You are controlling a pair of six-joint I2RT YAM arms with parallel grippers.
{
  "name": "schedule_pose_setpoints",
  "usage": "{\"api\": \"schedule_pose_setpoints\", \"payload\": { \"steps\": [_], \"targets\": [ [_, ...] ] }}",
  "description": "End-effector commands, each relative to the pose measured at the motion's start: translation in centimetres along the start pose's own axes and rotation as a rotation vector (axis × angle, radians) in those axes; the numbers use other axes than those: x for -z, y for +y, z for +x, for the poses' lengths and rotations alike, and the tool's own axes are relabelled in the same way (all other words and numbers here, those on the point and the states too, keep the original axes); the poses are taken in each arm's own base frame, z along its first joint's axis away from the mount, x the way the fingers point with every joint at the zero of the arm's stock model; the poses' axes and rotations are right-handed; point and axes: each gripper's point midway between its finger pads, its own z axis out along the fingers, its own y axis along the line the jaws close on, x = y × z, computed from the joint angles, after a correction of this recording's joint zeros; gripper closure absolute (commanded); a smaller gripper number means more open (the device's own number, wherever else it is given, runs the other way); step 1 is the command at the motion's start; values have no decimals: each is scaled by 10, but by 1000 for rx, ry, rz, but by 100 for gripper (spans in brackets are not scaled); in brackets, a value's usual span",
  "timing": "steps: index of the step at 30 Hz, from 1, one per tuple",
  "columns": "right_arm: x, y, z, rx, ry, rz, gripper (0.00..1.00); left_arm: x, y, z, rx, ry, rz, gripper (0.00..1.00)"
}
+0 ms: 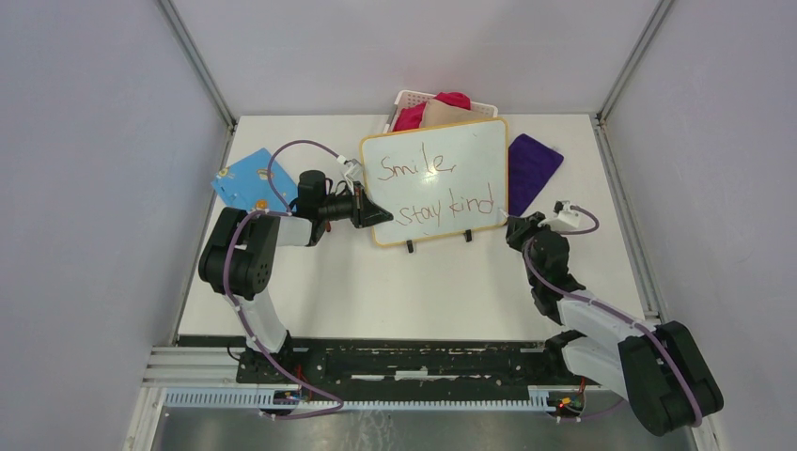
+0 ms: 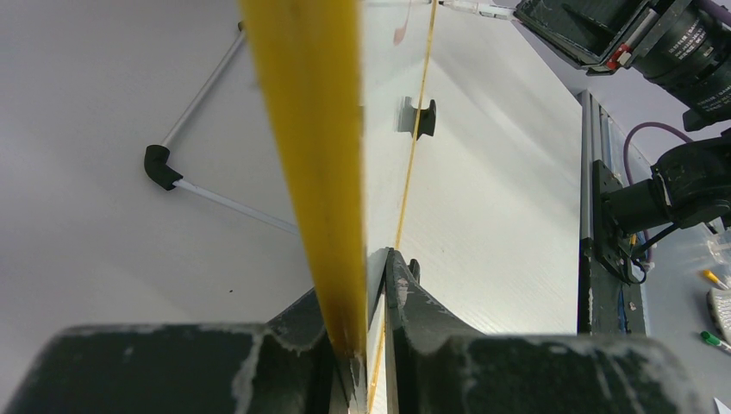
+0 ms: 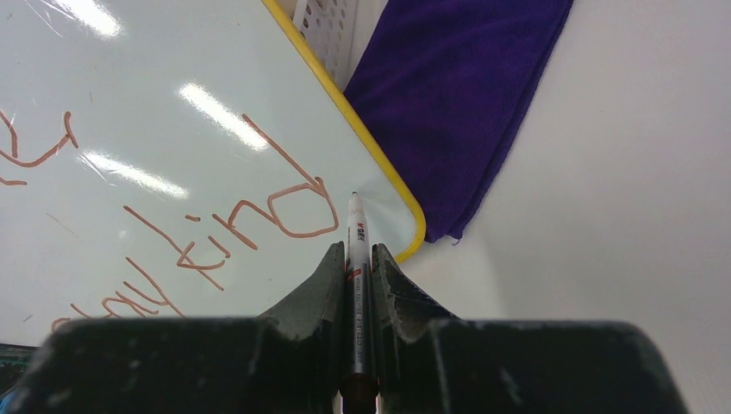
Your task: Write a sentence on the whiteboard
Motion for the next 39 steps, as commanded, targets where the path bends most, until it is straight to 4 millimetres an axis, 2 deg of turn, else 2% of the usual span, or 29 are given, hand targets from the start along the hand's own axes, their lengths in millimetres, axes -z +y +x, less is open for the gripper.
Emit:
{"api": "schedule_pose_setpoints", "payload": {
  "steps": [1,20,39],
  "targets": [
    [-8,18,-23,-31,-63,-44,100,-1,27,63,111,152,-151,98],
    [-9,2,2,15,18,2,100,-1,26,64,110,153,-150,98],
    [-5,-5,4,50,34,23,100,-1,27,64,113,153,-153,98]
  ]
}}
